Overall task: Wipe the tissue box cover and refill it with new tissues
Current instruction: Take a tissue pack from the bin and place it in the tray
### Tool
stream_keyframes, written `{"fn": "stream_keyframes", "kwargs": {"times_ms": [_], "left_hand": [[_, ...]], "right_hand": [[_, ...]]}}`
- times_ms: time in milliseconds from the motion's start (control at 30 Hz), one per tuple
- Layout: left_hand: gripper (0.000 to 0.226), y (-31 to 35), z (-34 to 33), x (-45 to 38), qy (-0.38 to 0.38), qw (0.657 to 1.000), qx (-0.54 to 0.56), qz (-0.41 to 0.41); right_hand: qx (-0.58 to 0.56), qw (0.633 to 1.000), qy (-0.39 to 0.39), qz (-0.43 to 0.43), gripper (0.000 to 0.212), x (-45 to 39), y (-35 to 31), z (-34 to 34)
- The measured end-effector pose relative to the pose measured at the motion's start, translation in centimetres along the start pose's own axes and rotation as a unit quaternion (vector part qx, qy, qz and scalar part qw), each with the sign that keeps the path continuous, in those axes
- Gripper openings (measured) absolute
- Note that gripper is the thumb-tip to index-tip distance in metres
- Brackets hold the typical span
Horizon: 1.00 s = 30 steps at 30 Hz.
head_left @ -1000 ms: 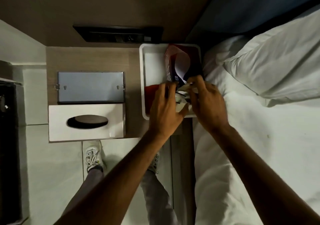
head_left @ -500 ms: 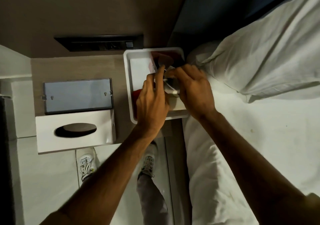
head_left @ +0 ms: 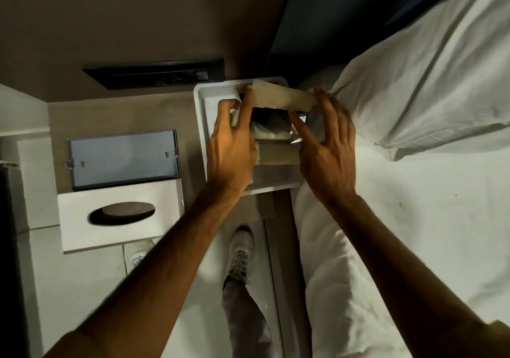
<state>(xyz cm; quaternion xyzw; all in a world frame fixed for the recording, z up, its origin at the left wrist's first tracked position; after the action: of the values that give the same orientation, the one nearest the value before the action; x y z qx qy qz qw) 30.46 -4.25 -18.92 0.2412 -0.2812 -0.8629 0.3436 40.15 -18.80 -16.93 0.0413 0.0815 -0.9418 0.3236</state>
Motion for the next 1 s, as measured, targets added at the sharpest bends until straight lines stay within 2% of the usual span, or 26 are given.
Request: {"fn": "stream_keyframes", "kwargs": {"times_ms": [67, 133, 200, 267, 367, 467, 533, 600, 633, 700, 800, 867, 933, 1000], "left_hand": [[0.060, -0.5, 0.2, -0.4, -0.020, 0.999, 0.002, 0.038], [0.056, -0.7, 0.3, -0.3, -0.038, 0.997, 0.016, 0.064], [0.058, -0.5, 0.3, -0.1, -0.038, 0.998, 0.009, 0.040], [0.059, -0.3, 0.3, -0.1, -0.045, 0.998, 0.010, 0.035], [0.055, -0.1, 0.3, -0.6, -0.055, 0.998, 0.011, 0.035], [0.051, 0.1, 0.5, -1.0, -0.057, 0.998, 0.013, 0.030], [0.052, 0.1, 0.4, -1.0, -0.061, 0.997, 0.009, 0.038], [0.052, 0.0, 0.3, -0.9, -0.065, 0.997, 0.018, 0.043], [0.052, 0.0, 0.2, -0.9, -0.066, 0.997, 0.025, 0.042], [0.052, -0.2, 0.1, -0.8, -0.067, 0.997, 0.029, 0.039], [0.052, -0.4, 0.2, -0.8, -0.066, 0.997, 0.020, 0.043], [0.053, -0.5, 0.2, -0.8, -0.064, 0.997, 0.016, 0.041], [0.053, -0.5, 0.3, -1.0, -0.060, 0.997, 0.013, 0.038], [0.053, -0.6, 0.3, -1.3, -0.056, 0.997, 0.016, 0.044]], "right_hand": [[0.018, 1.000, -0.009, 0.000, 0.068, -0.1, 0.3, 0.2], [0.031, 0.997, 0.049, 0.061, 0.051, 0.2, 0.1, 0.5], [0.019, 0.991, 0.114, 0.069, 0.040, 0.3, 0.0, 0.6], [0.005, 0.991, 0.132, 0.015, 0.033, 0.4, -0.1, 0.9], [-0.092, 0.980, 0.143, -0.099, 0.030, 0.2, 0.1, 1.2], [-0.095, 0.974, 0.176, -0.106, 0.028, 0.0, -0.3, 1.6], [-0.072, 0.983, 0.145, -0.087, 0.027, 0.4, -1.0, 1.4], [-0.132, 0.986, 0.081, -0.063, 0.028, 0.8, -2.1, 1.3], [-0.140, 0.989, 0.047, -0.022, 0.032, 0.8, -2.8, 1.1], [-0.100, 0.990, -0.027, 0.096, 0.048, 0.3, -3.7, -0.3], [-0.066, 0.974, -0.195, 0.091, 0.079, -1.3, -3.7, -2.6], [-0.036, 0.966, -0.238, 0.093, 0.092, -2.0, -3.2, -3.3], [-0.021, 0.958, -0.266, 0.109, 0.087, -2.4, -2.8, -3.1], [-0.022, 0.958, -0.253, 0.134, 0.079, -2.3, -2.8, -2.4]]}}
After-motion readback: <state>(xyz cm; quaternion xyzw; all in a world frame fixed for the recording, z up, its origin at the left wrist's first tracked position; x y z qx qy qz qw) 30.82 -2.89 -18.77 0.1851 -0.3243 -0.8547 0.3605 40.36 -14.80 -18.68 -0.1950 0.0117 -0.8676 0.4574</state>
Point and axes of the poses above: each hand's wrist, its own x-axis away from the middle knuckle, its own z-axis out of the back of the hand, y = z × x, the point moved 2 cm from there along -x, towards the middle knuckle, and after that the axes turned 12 degrees about y, right-handed, at the moved point
